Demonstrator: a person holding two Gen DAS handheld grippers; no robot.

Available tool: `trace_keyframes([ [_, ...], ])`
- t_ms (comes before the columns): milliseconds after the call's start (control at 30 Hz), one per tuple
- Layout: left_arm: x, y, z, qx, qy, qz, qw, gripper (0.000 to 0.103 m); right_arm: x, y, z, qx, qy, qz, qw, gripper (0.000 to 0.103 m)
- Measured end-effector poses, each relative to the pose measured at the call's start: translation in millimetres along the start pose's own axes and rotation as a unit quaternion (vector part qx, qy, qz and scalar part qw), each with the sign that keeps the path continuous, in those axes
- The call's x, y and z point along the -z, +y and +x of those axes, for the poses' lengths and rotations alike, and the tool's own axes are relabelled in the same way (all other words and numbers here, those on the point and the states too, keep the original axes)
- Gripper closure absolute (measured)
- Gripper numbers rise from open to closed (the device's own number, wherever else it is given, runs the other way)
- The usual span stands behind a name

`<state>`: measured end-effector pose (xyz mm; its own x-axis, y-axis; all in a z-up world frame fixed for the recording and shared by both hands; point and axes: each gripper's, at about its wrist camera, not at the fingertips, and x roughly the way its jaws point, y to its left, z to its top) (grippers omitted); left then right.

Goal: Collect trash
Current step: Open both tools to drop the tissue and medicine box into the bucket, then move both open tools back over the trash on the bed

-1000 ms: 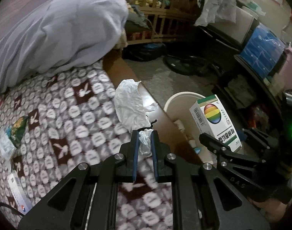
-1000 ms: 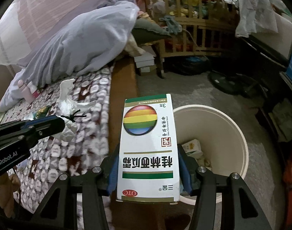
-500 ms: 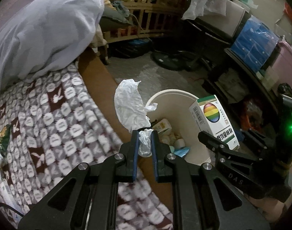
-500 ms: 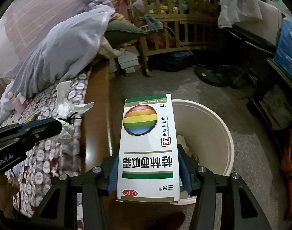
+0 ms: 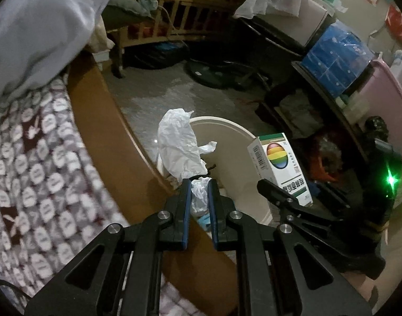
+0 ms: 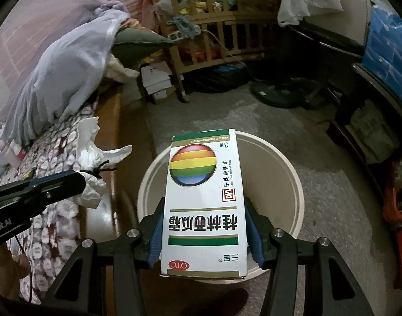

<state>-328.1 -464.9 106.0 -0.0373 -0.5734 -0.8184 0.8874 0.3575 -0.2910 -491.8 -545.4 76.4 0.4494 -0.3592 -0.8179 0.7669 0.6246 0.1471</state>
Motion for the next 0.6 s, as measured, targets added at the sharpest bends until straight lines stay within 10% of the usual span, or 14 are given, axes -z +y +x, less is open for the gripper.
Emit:
trace_keyframes([
  [233, -3.7, -4.9, 8.5, 0.026, -0.004, -0.005, 0.9996, 0.090, -3.3, -8.1, 6.3, 0.013, 0.002, 0.004, 1.000, 0.052],
  [367, -4.1, -4.5, 9.8, 0.024, -0.005, -0.003, 0.9997, 0.060, -3.6, -7.4, 10.0, 0.037, 0.001, 0.002, 0.999, 0.051],
  [600, 4.1, 12.5, 5.9, 0.008, 0.003, -0.022, 0.9997, 0.058, 0.7, -10.2, 14.4, 0.027, 0.015, 0.020, 0.999, 0.042],
])
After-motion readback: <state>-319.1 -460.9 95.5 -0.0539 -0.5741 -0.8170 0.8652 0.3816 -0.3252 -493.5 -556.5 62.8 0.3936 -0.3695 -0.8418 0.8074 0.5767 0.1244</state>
